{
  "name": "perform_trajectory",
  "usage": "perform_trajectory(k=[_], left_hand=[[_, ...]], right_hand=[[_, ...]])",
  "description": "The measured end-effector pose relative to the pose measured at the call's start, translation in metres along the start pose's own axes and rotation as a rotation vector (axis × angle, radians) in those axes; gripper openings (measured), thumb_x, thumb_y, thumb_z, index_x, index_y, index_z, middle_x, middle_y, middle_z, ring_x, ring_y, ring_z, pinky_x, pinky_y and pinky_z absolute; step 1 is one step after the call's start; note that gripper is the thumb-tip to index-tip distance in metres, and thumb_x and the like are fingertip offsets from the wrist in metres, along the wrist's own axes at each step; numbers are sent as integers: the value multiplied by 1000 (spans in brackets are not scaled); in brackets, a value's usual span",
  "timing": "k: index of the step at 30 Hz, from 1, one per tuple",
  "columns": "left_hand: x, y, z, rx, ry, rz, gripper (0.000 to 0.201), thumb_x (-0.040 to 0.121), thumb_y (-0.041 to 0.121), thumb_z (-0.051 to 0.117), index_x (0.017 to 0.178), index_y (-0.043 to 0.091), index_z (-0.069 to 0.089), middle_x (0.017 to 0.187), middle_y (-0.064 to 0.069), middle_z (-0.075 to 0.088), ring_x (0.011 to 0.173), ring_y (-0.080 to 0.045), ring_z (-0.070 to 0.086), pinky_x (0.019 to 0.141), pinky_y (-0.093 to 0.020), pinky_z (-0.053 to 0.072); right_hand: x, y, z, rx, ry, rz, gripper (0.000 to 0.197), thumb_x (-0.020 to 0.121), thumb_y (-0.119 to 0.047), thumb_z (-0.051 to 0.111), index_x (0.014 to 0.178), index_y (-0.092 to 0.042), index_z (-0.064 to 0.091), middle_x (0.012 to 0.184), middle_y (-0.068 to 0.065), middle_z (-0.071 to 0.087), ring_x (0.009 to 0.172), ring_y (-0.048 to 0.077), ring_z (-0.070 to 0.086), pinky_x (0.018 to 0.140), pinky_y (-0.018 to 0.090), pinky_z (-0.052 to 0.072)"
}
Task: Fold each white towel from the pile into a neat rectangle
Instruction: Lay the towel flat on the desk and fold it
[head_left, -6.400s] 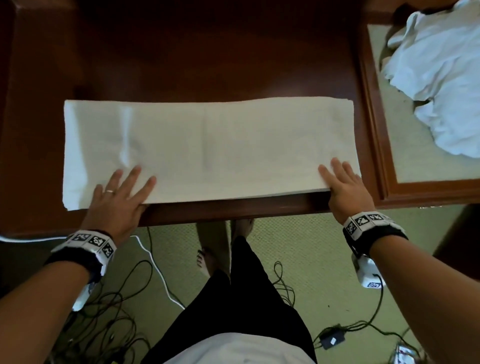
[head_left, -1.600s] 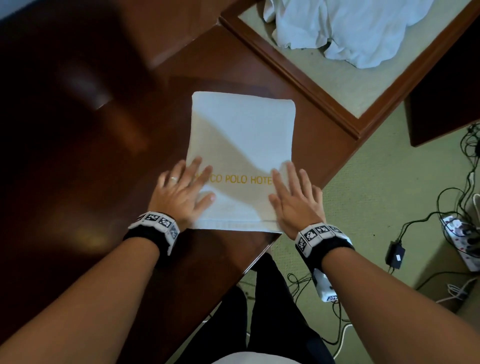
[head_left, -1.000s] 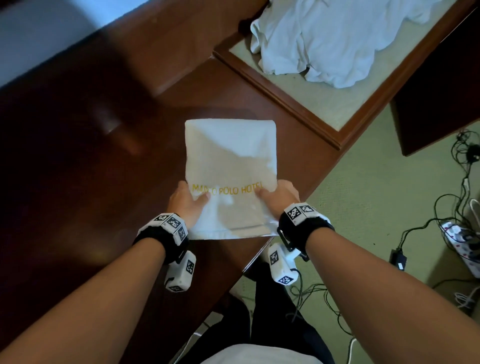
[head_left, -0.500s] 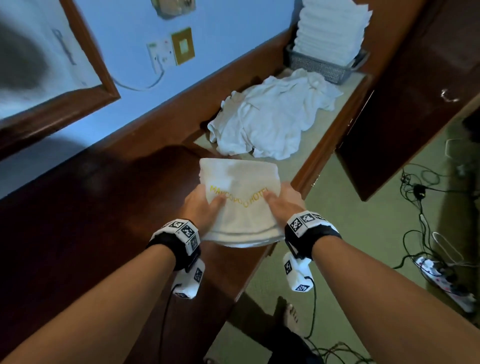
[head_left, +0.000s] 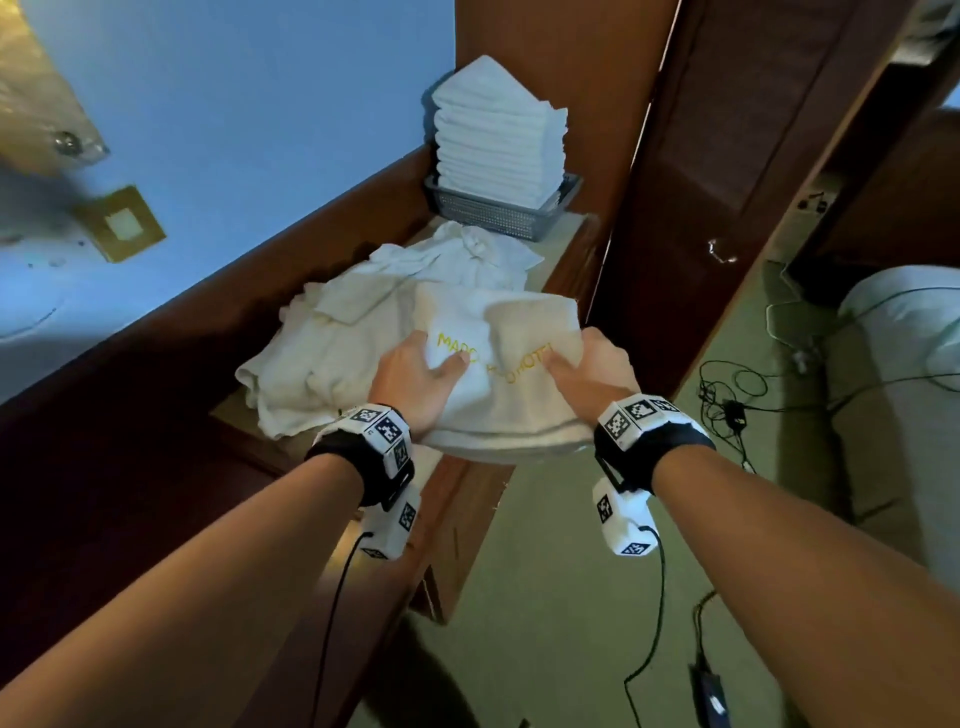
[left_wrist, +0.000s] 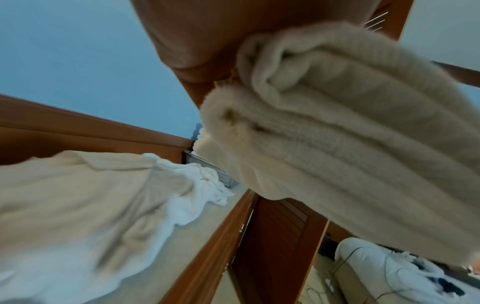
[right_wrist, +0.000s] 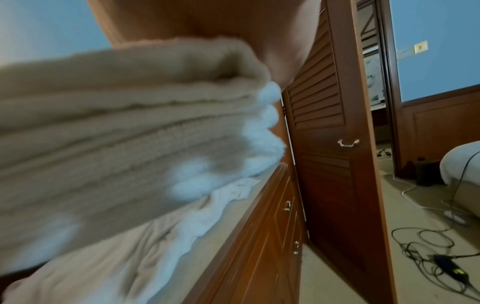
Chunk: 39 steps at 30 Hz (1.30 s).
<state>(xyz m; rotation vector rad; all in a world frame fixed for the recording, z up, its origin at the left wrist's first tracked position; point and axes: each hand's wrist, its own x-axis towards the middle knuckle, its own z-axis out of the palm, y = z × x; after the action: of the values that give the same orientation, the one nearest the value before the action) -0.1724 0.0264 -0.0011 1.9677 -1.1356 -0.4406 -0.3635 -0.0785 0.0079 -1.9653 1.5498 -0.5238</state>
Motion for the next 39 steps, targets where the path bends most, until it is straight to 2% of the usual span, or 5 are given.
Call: perform_trajectory(k=[10,18,22,27,39], left_hand=[[145,96,97,-76,8,108,66,73,68,53,102,10,65,97,-7,72,94,-29,66,85,-43,52],[299,131,162,-91,-6,174,47,84,55,63,89,9,57,87,-8,67,90,-33,62,70,-35,41],[375,152,175,-122,14,203,55,78,58,53,96,8,63,91,-9,70,92,-33,63,78,-38,48],[463,172,177,-117,15,176,38,92,46,61,101,9,58,94,-5,62,94,-28,58,71,-28,32],[675,211,187,-177,189,241,22,93,19,62,110,6,57,112,-10,65,98,-32,62,82,-40,50]], right_hand=[[164,40,-91,-74,130,-44,43,91,-51,58,108,-12,50,106,12,63,97,35,62,79,39,50],[323,51,-109,-96,135,-61,33,87,-43,64,96,-17,46,93,6,60,93,33,62,73,35,45],[412,33,-125,-158,139,-68,32,87,-42,63,97,-18,44,93,4,57,93,34,61,72,35,43],[513,0,-136,-231,127,-125,35,89,-41,60,112,-18,47,105,10,61,98,36,61,78,39,47],[796,-112,-146,-328,211,-508,36,94,-40,58,111,-11,45,104,26,63,96,46,60,79,45,47]])
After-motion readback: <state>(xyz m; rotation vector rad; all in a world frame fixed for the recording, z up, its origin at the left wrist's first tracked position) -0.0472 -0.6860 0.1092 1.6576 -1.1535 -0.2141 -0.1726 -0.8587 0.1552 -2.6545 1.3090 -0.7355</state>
